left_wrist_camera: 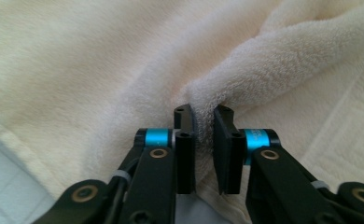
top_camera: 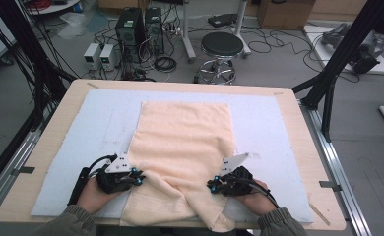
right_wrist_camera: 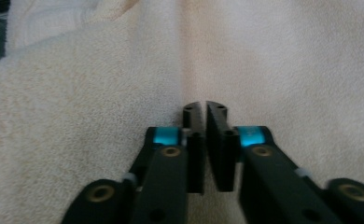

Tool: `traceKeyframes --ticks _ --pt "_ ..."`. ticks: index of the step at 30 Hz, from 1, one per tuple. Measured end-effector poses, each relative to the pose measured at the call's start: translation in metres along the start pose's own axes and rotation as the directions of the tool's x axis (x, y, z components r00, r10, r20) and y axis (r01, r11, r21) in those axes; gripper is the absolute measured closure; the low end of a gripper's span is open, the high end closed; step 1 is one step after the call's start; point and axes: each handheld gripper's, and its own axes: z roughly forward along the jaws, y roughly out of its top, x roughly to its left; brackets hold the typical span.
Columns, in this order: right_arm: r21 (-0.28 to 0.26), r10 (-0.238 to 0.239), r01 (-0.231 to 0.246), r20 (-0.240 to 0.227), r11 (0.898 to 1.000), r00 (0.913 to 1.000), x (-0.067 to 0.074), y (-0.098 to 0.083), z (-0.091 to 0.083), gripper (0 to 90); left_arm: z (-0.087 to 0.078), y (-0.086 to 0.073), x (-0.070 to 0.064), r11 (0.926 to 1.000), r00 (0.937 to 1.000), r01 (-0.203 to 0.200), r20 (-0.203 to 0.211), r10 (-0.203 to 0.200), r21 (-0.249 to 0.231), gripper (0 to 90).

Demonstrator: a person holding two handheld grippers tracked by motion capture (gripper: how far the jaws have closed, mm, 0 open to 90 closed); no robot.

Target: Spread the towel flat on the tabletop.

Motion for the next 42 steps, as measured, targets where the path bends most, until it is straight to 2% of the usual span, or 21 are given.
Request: traceKeyframes --ticks 4,6,8,11,14,16,17,19,22,28,31,35,38,40,42 --pt "-0.012 0.002 -0.002 0.055 1.000 0.9985 -0.010 0.007 -0.010 89.4 -0.005 0.019 0.008 0.9982 0.9991 0.027 -0.031 -0.028 -0.053 83.0" --pt "-0.013 0.002 0.000 0.100 1.000 0.9950 -0.017 0.013 -0.017 89.4 -0.006 0.029 0.015 0.9985 0.9979 0.031 -0.055 -0.033 -0.046 83.0" --pt "-0.008 0.002 0.000 0.150 1.000 0.9887 -0.026 0.018 -0.023 89.5 -0.005 0.038 0.024 0.9974 0.9957 0.052 -0.075 -0.055 -0.050 83.0" --pt "0.009 0.018 -0.021 0.242 1.000 0.9701 -0.048 0.021 -0.026 89.8 0.004 0.044 0.038 0.9971 0.9888 0.072 -0.129 -0.075 -0.027 82.9" --pt "-0.010 0.106 -0.108 0.272 0.994 0.9564 -0.074 0.015 -0.024 89.8 0.018 0.041 0.055 0.9902 0.9789 0.139 -0.149 -0.140 -0.014 82.3" --pt "-0.053 0.161 -0.152 0.257 0.987 0.9530 -0.083 0.012 -0.023 89.4 0.025 0.039 0.061 0.9851 0.9737 0.171 -0.149 -0.172 -0.016 80.6" --pt "-0.073 0.162 -0.149 0.247 0.986 0.9553 -0.083 0.013 -0.023 88.8 0.027 0.039 0.062 0.9839 0.9730 0.178 -0.147 -0.178 -0.019 78.4" --pt "-0.090 0.132 -0.114 0.239 0.989 0.9619 -0.076 0.018 -0.025 83.7 0.025 0.039 0.062 0.9832 0.9730 0.181 -0.141 -0.183 -0.023 72.1" --pt "-0.104 0.096 -0.074 0.235 0.992 0.9671 -0.064 0.024 -0.030 79.4 0.015 0.040 0.060 0.9820 0.9726 0.184 -0.136 -0.188 -0.045 64.2" --pt "-0.154 0.066 -0.033 0.214 0.988 0.9747 -0.041 0.029 -0.046 70.4 -0.014 0.038 0.047 0.9884 0.9809 0.137 -0.130 -0.144 -0.065 54.6" --pt "-0.176 0.051 -0.021 0.167 0.984 0.9846 -0.025 0.032 -0.045 66.0 -0.021 0.031 0.033 0.9927 0.9888 0.098 -0.106 -0.105 -0.070 52.5" --pt "-0.131 0.007 0.009 0.119 0.991 0.9929 -0.007 0.032 -0.025 59.2 -0.013 0.017 0.013 0.9962 0.9965 0.074 -0.036 -0.076 -0.045 51.7" --pt "-0.077 0.019 -0.012 0.089 0.997 0.9959 -0.005 0.027 -0.005 55.9 0.002 0.007 0.005 0.9985 0.9986 0.053 0.002 -0.053 0.010 51.8" --pt "-0.044 0.032 -0.028 0.074 0.999 0.9968 -0.007 0.024 0.006 56.1 0.013 0.002 0.002 0.9976 0.9990 0.042 0.014 -0.043 0.055 53.3" --pt "0.014 0.018 -0.019 0.077 1.000 0.9968 -0.008 0.021 0.016 65.0 0.017 0.000 0.001 0.9979 0.9993 0.032 0.020 -0.033 0.056 57.1"
